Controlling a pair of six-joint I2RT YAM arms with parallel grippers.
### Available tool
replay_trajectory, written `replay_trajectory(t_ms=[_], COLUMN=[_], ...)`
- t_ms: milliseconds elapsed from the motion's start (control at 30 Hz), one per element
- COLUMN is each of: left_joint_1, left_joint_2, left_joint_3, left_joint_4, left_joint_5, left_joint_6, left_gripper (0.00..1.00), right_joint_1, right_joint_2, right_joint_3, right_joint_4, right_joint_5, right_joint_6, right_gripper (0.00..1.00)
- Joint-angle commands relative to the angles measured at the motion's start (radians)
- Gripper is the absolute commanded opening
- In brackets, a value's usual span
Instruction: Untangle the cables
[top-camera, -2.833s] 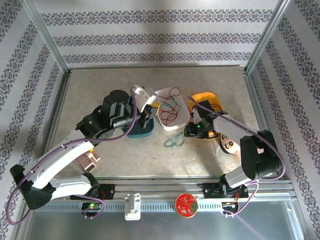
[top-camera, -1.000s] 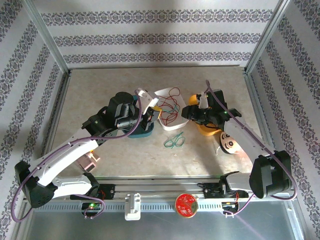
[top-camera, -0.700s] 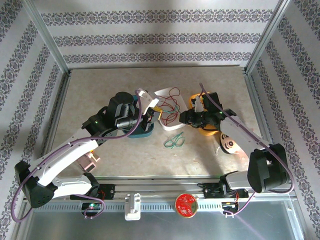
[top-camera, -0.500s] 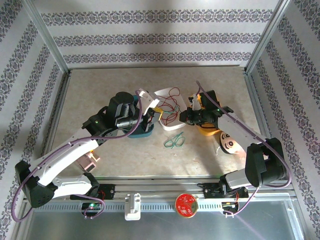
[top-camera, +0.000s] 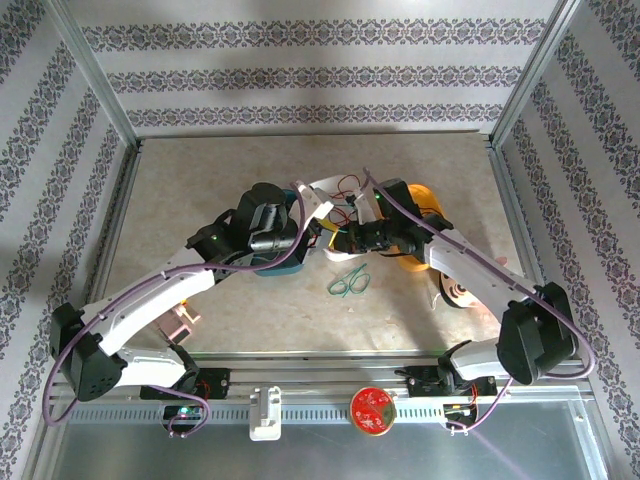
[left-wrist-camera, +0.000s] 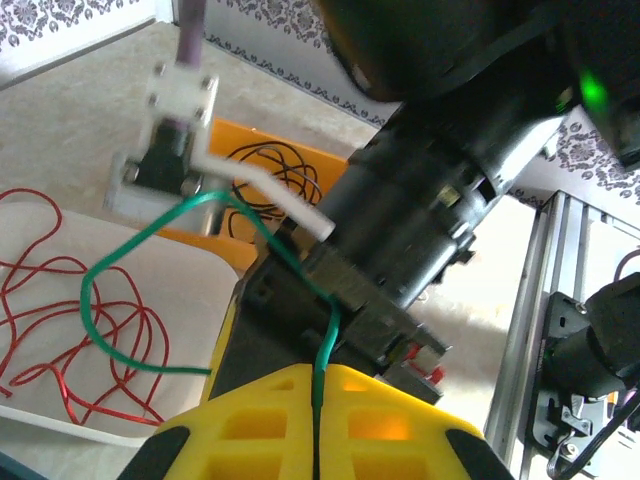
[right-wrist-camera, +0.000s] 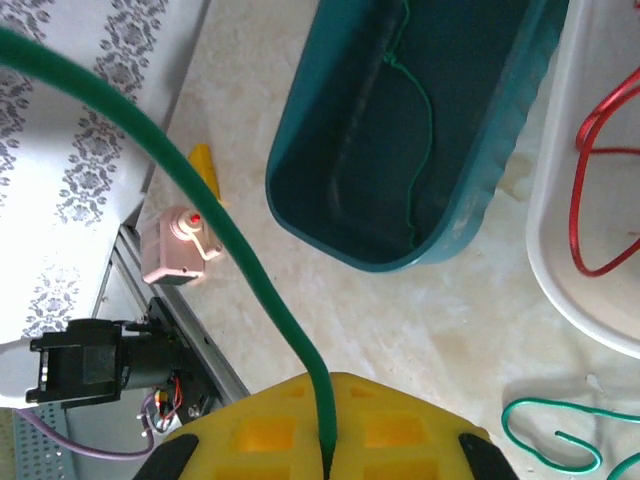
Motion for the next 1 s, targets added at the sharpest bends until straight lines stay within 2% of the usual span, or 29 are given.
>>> replay_trajectory(t_ms=[0, 200, 267, 300, 333, 367, 467, 567, 700, 967], left_joint_1=[0.046, 0.118, 0.122, 0.123, 0.126, 0.129, 0.149, 0.178, 0.233, 0.295], left_joint_2=[-0.006, -0.021, -0.025, -0.033, -0.045, -0.057, -0.110, -0.161, -0.182, -0.086], left_joint_3=[-0.043, -0.143, -0.158, -0.166, -0.175, -0.183, -0.207, -0.231, -0.256, -0.301], left_joint_4=[0.073, 0.197, 0.225, 0.241, 0.255, 0.262, 0.270, 0.250, 0.178, 0.159], left_joint_5=[-0.078, -0.094, -0.104, -0.112, -0.124, -0.135, -0.183, -0.249, -0.350, -0.333], left_joint_6=[-0.016, -0.112, -0.125, -0.132, -0.140, -0.145, -0.159, -0.185, -0.228, -0.338], left_gripper=[0.00, 0.00, 0.00, 0.00, 0.00, 0.00, 0.00, 0.00, 0.00, 0.00], right_joint_1=[-0.004, -0.011, -0.012, -0.012, -0.013, -0.015, -0.046, -0.107, -0.180, -0.211], right_joint_2=[-0.060, -0.082, -0.077, -0.075, -0.075, -0.077, -0.094, -0.128, -0.197, -0.230], right_joint_3=[0.009, -0.004, 0.000, -0.001, -0.001, -0.004, -0.031, -0.081, -0.163, -0.187], right_joint_4=[0.051, 0.093, 0.092, 0.091, 0.090, 0.088, 0.081, 0.101, 0.173, 0.130], right_joint_5=[-0.003, -0.037, -0.032, -0.020, 0.002, 0.027, 0.134, 0.184, 0.170, 0.186], right_joint_6=[-0.023, -0.004, 0.002, 0.008, 0.016, 0.024, 0.070, 0.134, 0.200, 0.187], right_gripper=[0.00, 0.00, 0.04, 0.13, 0.31, 0.39, 0.48, 0.51, 0.55, 0.55])
